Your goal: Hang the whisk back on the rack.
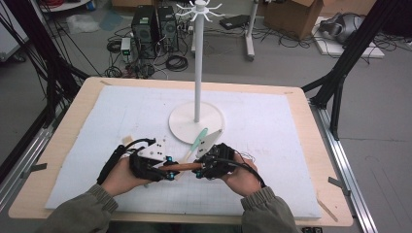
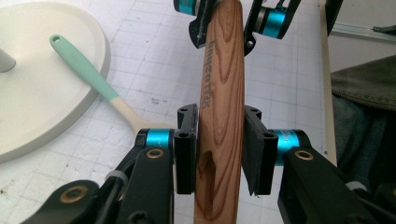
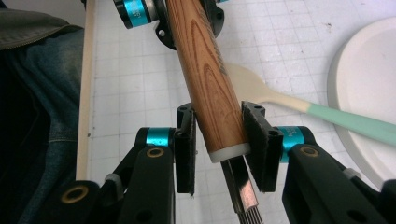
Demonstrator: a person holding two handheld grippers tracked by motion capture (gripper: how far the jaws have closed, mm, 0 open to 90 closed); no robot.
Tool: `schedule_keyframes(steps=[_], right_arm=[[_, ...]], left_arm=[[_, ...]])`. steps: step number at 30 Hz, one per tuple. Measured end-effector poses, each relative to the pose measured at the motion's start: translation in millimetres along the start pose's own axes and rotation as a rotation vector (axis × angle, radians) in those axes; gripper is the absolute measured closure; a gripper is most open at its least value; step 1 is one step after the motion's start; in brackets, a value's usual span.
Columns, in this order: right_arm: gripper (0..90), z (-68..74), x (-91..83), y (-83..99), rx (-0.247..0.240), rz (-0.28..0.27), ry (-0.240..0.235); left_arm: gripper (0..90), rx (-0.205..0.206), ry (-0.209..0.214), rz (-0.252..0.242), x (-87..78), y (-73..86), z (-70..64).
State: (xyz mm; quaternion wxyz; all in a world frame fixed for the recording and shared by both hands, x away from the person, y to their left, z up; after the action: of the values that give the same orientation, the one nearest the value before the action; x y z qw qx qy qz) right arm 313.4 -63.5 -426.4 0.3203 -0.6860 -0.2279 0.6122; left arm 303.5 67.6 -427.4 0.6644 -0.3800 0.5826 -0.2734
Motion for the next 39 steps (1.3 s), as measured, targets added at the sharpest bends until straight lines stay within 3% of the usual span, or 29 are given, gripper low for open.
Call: schedule_keyframes(steps=[9, 14, 26, 31, 34, 39], right_arm=[[65.6, 2.4, -0.2, 1.6, 0.017, -0.008, -0.032], [65.3, 3.4, 2.4, 3.6, 0.026, 0.021, -0.027], [65.3, 5.9, 2.0, -2.6, -0.022, 0.029, -0.022], [68.7, 8.2, 0.7, -3.2, -0.06, 0.038, -0.036], [71.1, 10.9, -0.6, -5.0, -0.035, 0.022, -0.064], [71.2, 9.2, -3.1, -9.3, -0.012, 0.003, -0.067]], left_arm=[[72.0, 0.034, 0.004, 0.004, -0.3, -1.5, -5.3], [72.1, 0.044, 0.0, 0.009, -0.8, -3.5, -6.8], [72.1, 0.038, 0.014, -0.007, -3.9, -7.3, -7.3], [71.3, 0.023, 0.029, -0.033, -5.7, -7.9, -7.4], [64.6, -0.01, 0.022, -0.08, -9.7, -11.3, -3.3], [58.6, -0.01, 0.021, -0.108, -14.9, -16.9, -2.0]])
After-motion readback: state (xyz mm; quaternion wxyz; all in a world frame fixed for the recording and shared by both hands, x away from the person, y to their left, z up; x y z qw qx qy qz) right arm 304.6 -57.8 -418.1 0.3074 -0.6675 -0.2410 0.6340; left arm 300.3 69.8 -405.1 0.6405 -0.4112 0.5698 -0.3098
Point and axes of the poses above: each handheld gripper's, and its own axes: x roughly forward along the jaws, y roughly out of its underside, z roughly to its left, the point moved 8 cm from there along x, roughly forward along the jaws, and after that the axes turned 8 degrees about -z, right-handed, at the moved point
